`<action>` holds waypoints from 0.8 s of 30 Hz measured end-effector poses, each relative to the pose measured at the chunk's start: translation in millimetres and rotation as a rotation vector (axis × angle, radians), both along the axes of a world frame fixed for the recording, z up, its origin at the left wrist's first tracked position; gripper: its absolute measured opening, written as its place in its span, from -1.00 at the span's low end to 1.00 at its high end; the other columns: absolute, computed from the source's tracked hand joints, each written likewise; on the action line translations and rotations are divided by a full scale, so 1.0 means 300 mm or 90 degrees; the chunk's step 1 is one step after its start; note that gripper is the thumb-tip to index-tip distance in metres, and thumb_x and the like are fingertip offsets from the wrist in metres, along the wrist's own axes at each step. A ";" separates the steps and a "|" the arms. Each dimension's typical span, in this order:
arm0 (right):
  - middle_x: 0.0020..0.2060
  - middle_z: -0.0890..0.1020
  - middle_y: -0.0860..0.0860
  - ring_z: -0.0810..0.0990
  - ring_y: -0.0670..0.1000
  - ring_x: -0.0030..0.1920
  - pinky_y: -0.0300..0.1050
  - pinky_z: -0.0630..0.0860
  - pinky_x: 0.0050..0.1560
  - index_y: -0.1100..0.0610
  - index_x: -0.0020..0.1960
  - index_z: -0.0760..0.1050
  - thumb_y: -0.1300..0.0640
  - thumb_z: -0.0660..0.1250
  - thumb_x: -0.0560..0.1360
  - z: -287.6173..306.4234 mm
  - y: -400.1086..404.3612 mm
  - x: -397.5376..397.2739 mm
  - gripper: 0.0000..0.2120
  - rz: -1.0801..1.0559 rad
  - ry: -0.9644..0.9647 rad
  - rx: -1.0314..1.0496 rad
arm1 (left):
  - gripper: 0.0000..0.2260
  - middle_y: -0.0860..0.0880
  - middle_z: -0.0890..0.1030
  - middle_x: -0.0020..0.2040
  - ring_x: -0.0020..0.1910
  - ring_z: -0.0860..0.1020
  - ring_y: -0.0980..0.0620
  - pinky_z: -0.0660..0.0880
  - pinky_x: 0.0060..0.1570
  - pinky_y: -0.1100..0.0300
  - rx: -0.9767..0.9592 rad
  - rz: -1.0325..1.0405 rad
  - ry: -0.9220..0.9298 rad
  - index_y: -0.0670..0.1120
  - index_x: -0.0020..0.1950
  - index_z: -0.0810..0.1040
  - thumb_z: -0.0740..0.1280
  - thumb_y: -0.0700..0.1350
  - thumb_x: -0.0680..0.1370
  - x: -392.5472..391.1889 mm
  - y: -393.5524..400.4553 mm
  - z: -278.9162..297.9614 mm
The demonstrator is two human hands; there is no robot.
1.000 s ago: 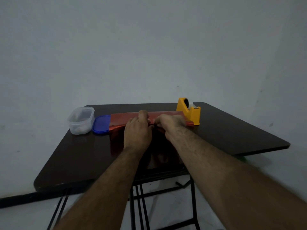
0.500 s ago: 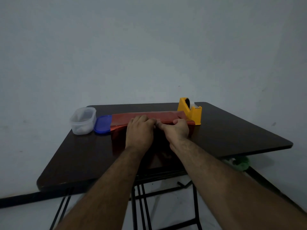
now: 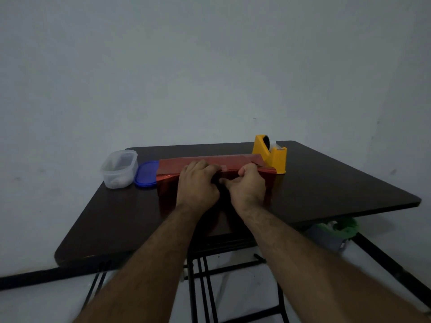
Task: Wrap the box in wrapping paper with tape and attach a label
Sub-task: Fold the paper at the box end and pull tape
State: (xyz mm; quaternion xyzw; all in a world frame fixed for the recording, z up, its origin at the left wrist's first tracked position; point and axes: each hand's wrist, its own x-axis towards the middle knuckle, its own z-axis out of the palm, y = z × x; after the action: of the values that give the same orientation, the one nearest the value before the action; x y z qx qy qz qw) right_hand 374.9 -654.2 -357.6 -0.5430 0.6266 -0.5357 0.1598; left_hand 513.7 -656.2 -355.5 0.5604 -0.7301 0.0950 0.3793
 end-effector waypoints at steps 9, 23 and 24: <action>0.05 0.54 0.01 0.48 0.11 0.13 0.09 0.52 0.10 -0.06 0.32 0.62 -0.06 0.47 0.48 0.027 -0.005 -0.050 -0.59 -0.006 0.425 -0.225 | -0.57 0.03 0.64 0.17 0.24 0.53 -0.05 0.35 0.33 0.01 0.001 -0.002 0.005 0.01 0.32 0.63 0.38 -0.18 0.45 -0.006 0.011 0.007; 0.01 0.54 0.05 0.49 0.13 0.07 0.10 0.41 0.09 -0.09 0.28 0.67 -0.38 0.24 0.52 0.062 -0.053 -0.139 -0.47 0.025 0.691 -0.295 | -0.61 0.02 0.57 0.19 0.26 0.48 -0.04 0.33 0.37 0.01 0.014 0.024 -0.043 0.01 0.35 0.59 0.34 -0.06 0.52 -0.016 0.010 0.006; 0.01 0.55 0.06 0.49 0.13 0.07 0.10 0.41 0.10 -0.11 0.29 0.67 -0.37 0.23 0.53 0.063 -0.056 -0.144 -0.48 0.035 0.709 -0.300 | -0.60 0.01 0.56 0.18 0.26 0.47 -0.05 0.35 0.37 0.00 0.018 0.026 -0.051 0.01 0.36 0.58 0.33 -0.05 0.51 -0.015 0.013 0.005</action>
State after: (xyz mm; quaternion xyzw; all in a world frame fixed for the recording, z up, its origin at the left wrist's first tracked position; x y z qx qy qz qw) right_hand 331.6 -671.1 -338.6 -0.7787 0.4659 -0.2911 -0.3029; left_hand 509.1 -652.3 -354.1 0.5762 -0.7342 0.1149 0.3401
